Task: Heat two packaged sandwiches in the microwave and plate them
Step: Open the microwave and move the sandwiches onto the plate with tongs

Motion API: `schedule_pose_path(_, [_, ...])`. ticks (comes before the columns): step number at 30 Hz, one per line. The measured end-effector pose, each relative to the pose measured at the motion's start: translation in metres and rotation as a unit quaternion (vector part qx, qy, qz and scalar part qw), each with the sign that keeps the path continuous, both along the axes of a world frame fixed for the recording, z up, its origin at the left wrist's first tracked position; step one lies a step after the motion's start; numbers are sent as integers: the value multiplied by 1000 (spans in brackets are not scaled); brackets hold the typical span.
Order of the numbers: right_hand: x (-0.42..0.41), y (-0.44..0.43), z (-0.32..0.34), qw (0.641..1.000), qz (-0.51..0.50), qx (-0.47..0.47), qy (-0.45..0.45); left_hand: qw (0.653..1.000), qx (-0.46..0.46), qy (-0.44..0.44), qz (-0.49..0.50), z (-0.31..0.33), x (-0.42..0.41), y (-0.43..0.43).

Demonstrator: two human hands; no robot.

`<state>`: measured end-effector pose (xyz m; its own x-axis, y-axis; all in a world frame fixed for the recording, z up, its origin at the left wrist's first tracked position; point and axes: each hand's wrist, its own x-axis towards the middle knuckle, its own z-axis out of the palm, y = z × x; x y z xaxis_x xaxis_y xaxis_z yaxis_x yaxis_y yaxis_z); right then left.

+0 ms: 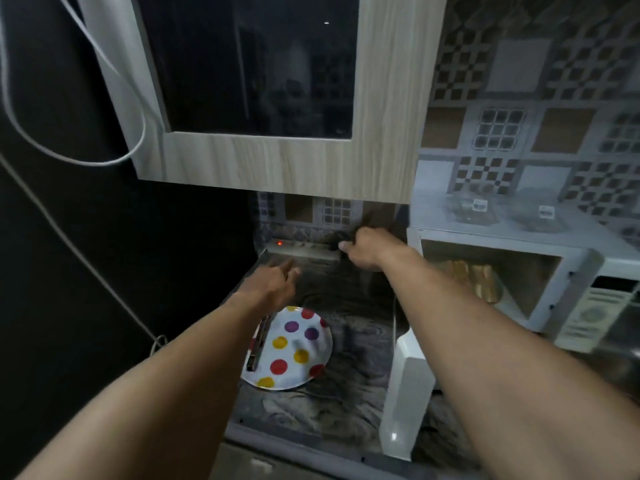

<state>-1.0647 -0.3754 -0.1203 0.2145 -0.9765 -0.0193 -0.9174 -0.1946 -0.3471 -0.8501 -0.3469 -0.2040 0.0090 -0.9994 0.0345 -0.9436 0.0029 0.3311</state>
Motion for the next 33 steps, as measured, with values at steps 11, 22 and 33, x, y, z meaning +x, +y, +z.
schedule_pose_path(11, [83, 6, -117, 998, -50, 26, 29, 997, 56, 47, 13, -80, 85, -8])
schedule_pose_path(22, [98, -13, -224, 988, -120, 93, -40, 991, 96, 43, 79, -164, 128, -45])
schedule_pose_path(33, [94, -36, -272, 959, -222, 131, -119, 972, 122, 111, 168, -187, 129, -65])
